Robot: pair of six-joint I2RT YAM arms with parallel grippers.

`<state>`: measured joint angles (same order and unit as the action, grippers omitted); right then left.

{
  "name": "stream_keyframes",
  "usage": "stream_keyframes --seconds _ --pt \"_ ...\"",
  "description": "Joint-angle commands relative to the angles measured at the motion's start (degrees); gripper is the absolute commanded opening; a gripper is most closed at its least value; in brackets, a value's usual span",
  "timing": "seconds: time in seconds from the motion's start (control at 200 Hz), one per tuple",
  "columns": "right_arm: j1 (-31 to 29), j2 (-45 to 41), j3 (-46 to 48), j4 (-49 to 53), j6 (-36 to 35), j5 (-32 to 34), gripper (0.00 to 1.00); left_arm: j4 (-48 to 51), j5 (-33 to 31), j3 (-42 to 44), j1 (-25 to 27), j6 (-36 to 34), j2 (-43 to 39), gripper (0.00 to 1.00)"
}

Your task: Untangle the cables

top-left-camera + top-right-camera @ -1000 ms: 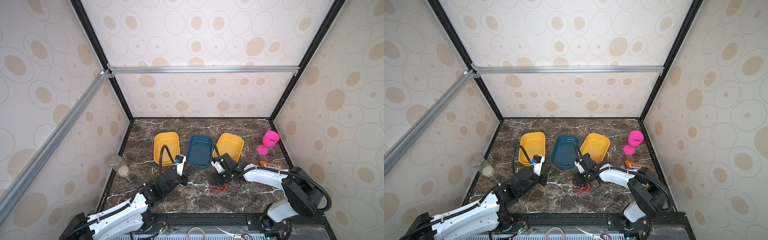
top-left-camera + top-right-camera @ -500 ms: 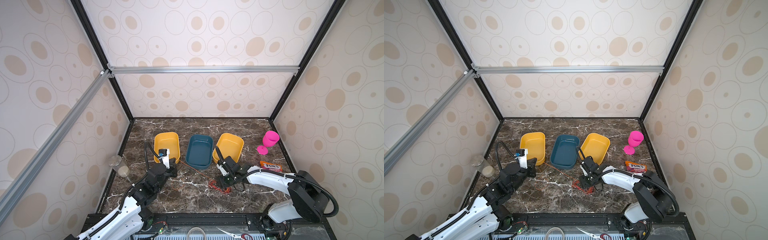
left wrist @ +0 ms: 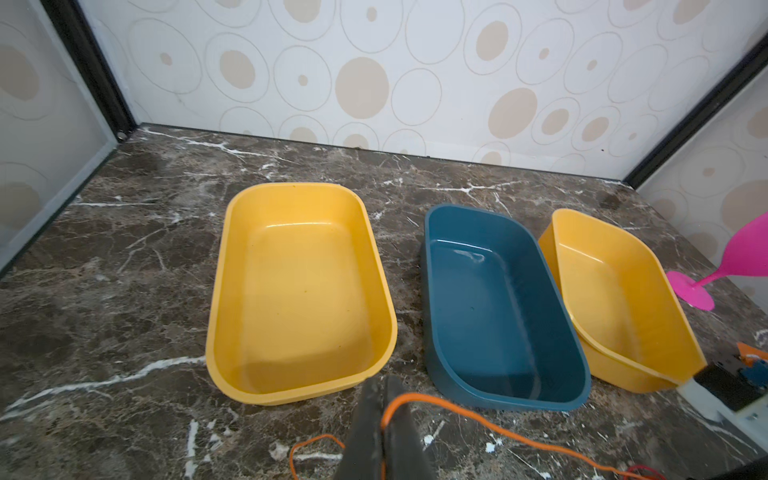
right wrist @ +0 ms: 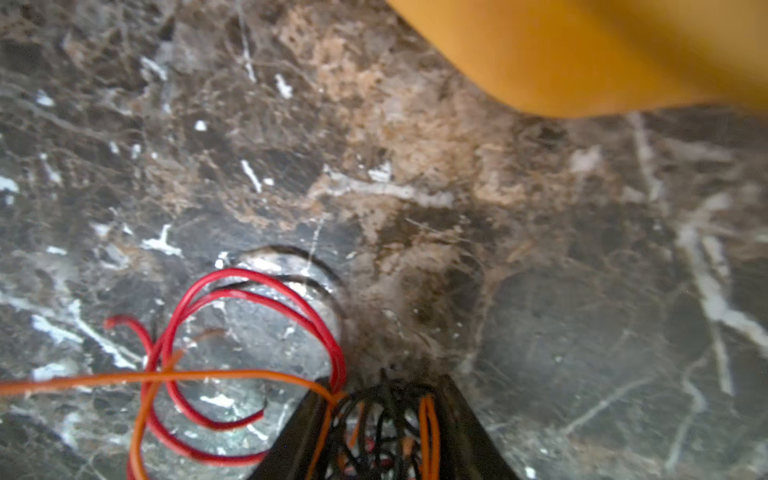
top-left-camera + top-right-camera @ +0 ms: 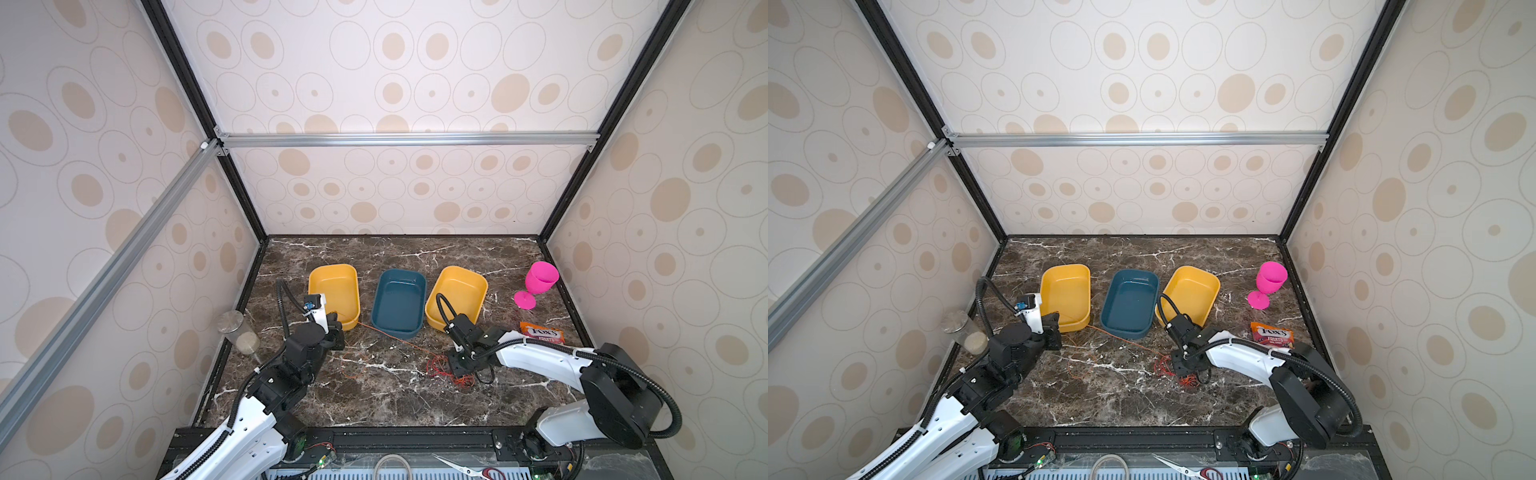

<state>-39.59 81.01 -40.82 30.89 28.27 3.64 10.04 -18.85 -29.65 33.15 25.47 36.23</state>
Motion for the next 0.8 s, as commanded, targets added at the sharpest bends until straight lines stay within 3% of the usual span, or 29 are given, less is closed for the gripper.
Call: stream_keyframes --seconds 0.0,0.29,0.425,0.52,0.675,0.795 --pt "1.86 -2.29 0.43 5.03 1.65 3.36 0.44 3.46 -4.29 -3.85 -1.24 -0.46 -1.15 0.0" --pt "5.67 -5.35 1.04 7.95 3.54 7.8 0.54 6.53 -5.8 -5.34 -2.35 -0.51 -1.52 0.0" --pt "6.26 -6.75 1.09 7.77 3.21 6.89 0.57 6.57 -4.6 -5.87 -2.49 -1.02 -1.76 0.0" --pt "6.26 -7.91 1.1 7.79 2.89 7.26 0.66 7.18 -5.13 -6.28 -2.56 -0.95 -1.67 0.0" --pt "6.24 -10.75 0.98 6.63 0.09 4.44 0.69 6.41 -2.86 -6.37 -2.67 -1.4 -1.64 0.0" --pt "5.97 -13.55 0.86 3.15 -3.29 -1.66 0.67 5.92 -0.47 -6.72 -2.65 -1.71 -0.73 0.0"
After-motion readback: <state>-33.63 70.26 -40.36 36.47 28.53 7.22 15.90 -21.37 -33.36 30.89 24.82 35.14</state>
